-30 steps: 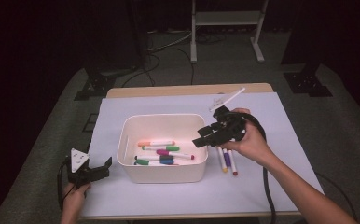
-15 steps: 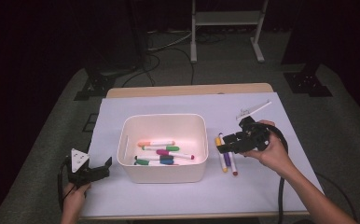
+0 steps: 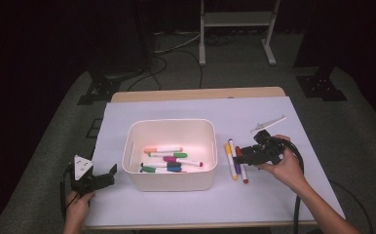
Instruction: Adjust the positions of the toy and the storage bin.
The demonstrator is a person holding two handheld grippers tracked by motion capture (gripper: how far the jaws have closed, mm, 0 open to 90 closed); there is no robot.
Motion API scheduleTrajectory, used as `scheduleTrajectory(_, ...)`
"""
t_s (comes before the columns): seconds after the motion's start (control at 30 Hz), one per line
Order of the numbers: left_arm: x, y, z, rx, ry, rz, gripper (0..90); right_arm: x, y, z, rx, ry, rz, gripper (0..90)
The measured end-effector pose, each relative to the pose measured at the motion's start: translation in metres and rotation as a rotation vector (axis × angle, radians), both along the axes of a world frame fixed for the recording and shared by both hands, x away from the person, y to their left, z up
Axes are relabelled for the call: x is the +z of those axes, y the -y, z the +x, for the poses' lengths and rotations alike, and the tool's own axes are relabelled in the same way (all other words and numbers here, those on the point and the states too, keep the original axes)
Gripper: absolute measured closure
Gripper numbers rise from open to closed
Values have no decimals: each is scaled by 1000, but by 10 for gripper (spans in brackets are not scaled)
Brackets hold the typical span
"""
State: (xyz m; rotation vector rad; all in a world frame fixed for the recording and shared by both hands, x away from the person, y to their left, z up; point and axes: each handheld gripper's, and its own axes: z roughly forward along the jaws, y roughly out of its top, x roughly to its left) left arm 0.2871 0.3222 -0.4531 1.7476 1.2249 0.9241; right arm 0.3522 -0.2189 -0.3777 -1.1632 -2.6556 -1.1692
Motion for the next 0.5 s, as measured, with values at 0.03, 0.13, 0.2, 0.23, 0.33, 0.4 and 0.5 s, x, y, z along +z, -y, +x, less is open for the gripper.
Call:
scheduleTrajectory(0.03, 0, 0, 0, 0, 1, 1, 0, -2, 1, 0, -8, 2, -2, 441)
scheduleTrajectory(0.13, 0, 0, 0, 0, 0, 0, 0, -9, 3, 2, -19, -4, -12, 440)
scheduleTrajectory(0.2, 0, 0, 0, 0, -1, 0, 0, -13, 4, 2, -25, -8, -19, 438)
scheduleTrajectory(0.23, 0, 0, 0, 0, -2, -1, 0, -15, 4, 2, -33, -2, -27, 438)
scheduleTrajectory(0.33, 0, 0, 0, 0, -2, -2, 0, -21, 5, 3, -42, -6, -28, 439)
scheduleTrajectory(0.4, 0, 0, 0, 0, -3, 0, 0, -26, 5, 3, -46, -17, -33, 438)
scheduleTrajectory(0.5, 0, 0, 0, 1, -1, -2, 0, -31, 4, 4, -53, -16, -48, 439)
